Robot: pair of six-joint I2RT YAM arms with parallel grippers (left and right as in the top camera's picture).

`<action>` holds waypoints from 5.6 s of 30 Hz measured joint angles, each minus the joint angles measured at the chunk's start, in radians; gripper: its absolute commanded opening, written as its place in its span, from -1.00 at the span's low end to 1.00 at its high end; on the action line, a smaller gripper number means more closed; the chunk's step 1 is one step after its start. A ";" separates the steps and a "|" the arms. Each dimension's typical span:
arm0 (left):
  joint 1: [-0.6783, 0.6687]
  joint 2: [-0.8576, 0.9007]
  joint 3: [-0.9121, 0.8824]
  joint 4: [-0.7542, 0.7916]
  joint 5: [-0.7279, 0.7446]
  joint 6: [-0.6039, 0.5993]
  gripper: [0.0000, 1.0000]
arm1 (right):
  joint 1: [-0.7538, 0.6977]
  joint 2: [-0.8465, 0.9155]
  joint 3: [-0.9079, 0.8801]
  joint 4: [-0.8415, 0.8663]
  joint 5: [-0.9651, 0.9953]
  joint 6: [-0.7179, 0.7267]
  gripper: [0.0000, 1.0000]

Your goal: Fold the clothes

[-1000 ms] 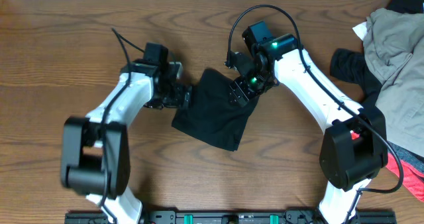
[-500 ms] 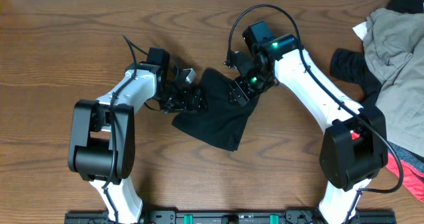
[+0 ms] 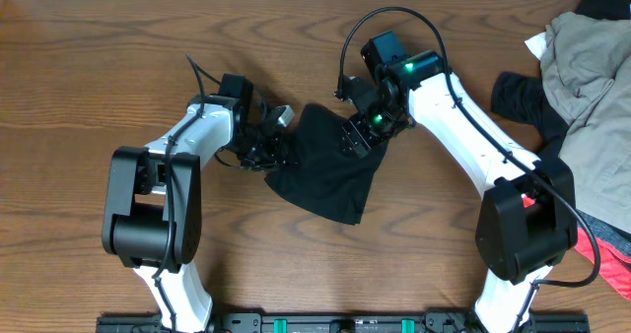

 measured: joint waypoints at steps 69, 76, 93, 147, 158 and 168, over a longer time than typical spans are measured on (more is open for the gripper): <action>0.294 -0.140 0.114 0.168 -0.262 -0.070 0.13 | -0.039 -0.006 0.000 -0.022 0.095 0.029 0.40; 0.217 -0.018 0.112 0.142 -0.362 -0.060 0.13 | -0.039 -0.007 0.000 -0.029 0.095 0.032 0.40; 0.229 0.005 0.107 -0.076 -0.661 -0.077 0.12 | -0.040 -0.008 0.000 -0.036 0.095 0.032 0.40; 0.142 -1.366 -0.394 0.042 -0.560 -0.173 0.96 | -0.428 -1.479 -0.764 0.304 0.331 0.224 0.99; 0.142 -1.377 -0.399 -0.121 -0.560 -0.192 0.96 | -0.428 -1.664 -0.795 -0.069 0.332 0.224 0.99; 0.142 -1.378 -0.399 -0.145 -0.561 -0.192 0.96 | -0.428 -1.677 -0.795 -0.072 0.338 0.224 0.98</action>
